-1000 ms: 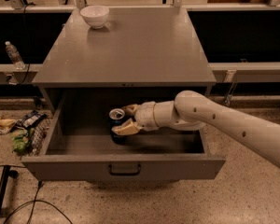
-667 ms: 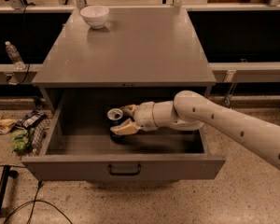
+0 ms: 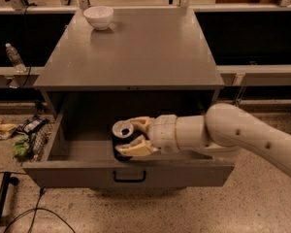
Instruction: Pick pepsi can from top drawer and place on counter
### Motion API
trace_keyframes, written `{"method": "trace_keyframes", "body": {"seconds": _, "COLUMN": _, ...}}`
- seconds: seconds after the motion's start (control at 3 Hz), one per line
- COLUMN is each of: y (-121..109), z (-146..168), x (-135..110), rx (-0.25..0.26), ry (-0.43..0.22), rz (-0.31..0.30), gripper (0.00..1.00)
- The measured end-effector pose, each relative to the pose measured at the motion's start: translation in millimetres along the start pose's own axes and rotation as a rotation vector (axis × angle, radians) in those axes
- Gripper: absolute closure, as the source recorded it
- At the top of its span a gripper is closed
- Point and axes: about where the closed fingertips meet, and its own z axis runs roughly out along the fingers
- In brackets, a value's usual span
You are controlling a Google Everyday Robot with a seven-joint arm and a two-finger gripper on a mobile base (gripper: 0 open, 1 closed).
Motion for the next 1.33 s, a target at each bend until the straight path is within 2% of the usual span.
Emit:
{"method": "trace_keyframes", "body": {"seconds": 0.33, "y": 20, "z": -73, "x": -59, "rx": 0.077, "ry": 0.011, "rz": -0.016, "gripper": 1.00}}
{"method": "trace_keyframes", "body": {"seconds": 0.67, "y": -15, "z": -126, "x": -73, "rx": 0.099, "ry": 0.062, "rz": -0.010, "gripper": 1.00}}
{"method": "trace_keyframes", "body": {"seconds": 1.0, "y": -42, "z": -144, "x": -96, "rx": 0.140, "ry": 0.057, "rz": -0.053, "gripper": 1.00}}
{"method": "trace_keyframes", "body": {"seconds": 1.33, "y": -68, "z": -145, "x": -99, "rx": 0.185, "ry": 0.054, "rz": -0.089, "gripper": 1.00}}
